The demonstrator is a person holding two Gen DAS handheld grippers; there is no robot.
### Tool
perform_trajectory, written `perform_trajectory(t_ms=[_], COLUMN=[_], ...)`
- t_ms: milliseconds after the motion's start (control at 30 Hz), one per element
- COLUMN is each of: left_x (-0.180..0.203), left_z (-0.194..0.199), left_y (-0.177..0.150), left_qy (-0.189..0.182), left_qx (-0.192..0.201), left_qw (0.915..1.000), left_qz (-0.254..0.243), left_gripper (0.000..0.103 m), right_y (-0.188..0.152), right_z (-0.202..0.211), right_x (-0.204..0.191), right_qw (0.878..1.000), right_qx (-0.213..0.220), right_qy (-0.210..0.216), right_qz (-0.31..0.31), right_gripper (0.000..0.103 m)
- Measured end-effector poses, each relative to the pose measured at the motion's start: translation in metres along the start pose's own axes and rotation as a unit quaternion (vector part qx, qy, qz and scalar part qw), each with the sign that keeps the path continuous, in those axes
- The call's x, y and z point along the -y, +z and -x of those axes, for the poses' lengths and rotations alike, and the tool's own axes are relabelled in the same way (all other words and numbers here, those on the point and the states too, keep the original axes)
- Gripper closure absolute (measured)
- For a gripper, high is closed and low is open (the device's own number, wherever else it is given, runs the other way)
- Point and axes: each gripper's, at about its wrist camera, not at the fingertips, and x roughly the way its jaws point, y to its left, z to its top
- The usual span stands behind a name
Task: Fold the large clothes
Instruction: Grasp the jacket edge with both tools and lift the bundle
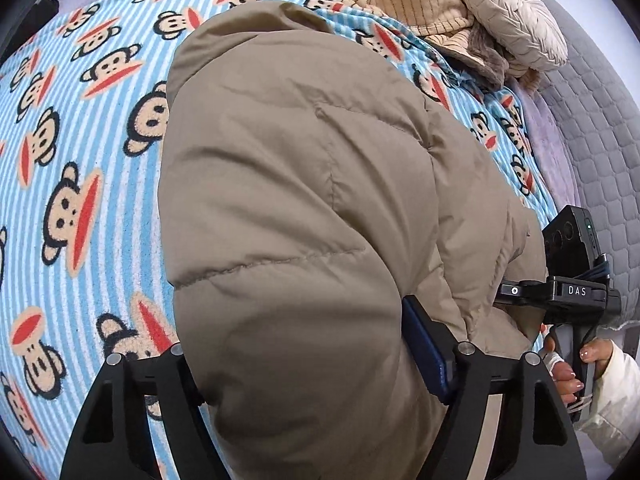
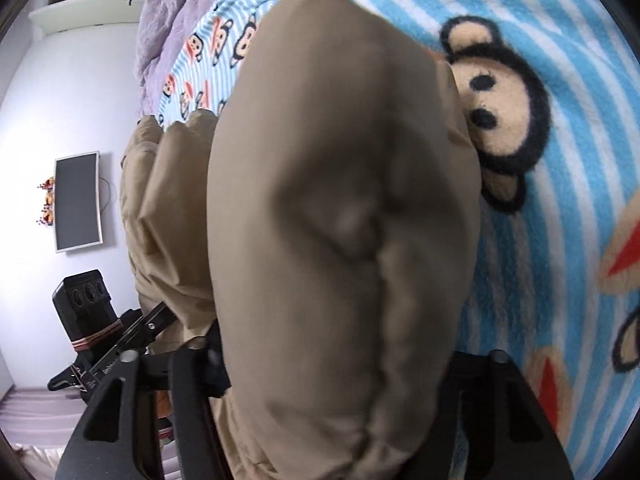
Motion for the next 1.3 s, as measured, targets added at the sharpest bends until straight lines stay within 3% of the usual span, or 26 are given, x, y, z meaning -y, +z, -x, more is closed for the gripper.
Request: perform_trajectory(t_ms=[100,333,533,733,900,1133,1300], left_x=[-0.001,-0.005,-0.036,-0.095,-0.163,-0.257,-0.309], left_z=[0.012,0.045,0.071,0.096,0.121,0.154,0.146], left_y=[-0.004,-0.006,-0.003,-0.003,0.006,0.028,0.045], left_qy=[0.004,0.011,0.009,-0.002,-0.002,0.035,0.072], left_qx=[0.006,0.033,0.052,0.061,0.062,0.089,0.097], left_qw=[1.0000,0.9993,0.9986,0.9980,0.9980,0.9954,0.9922], left_qz=[-0.005,-0.013,-0.009,-0.016,-0.015,0.006,0.032], left_gripper=[0.026,0.026,0.026,0.026,0.026,0.026,0.026], right_y=[-0.002,-0.003,-0.008,-0.017,-0.015,0.001,0.021], right_z=[0.004,0.004,-0.007,-0.035,-0.082,-0.154,-0.191], right_x=[-0.008,-0.039,-0.073,-0.116,-0.165,-0.225,-0.253], right_qw=[1.000,0.999,0.999,0.998,0.997,0.996,0.995], right_qx=[0.004,0.011,0.021,0.039,0.056,0.051,0.042], right_qy=[0.009,0.027,0.028,0.023,0.025,0.035,0.020], right_qz=[0.005,0.025,0.042,0.047,0.054,0.071,0.093], right_gripper=[0.051,0.052,0.052,0.051,0.051,0.051,0.052])
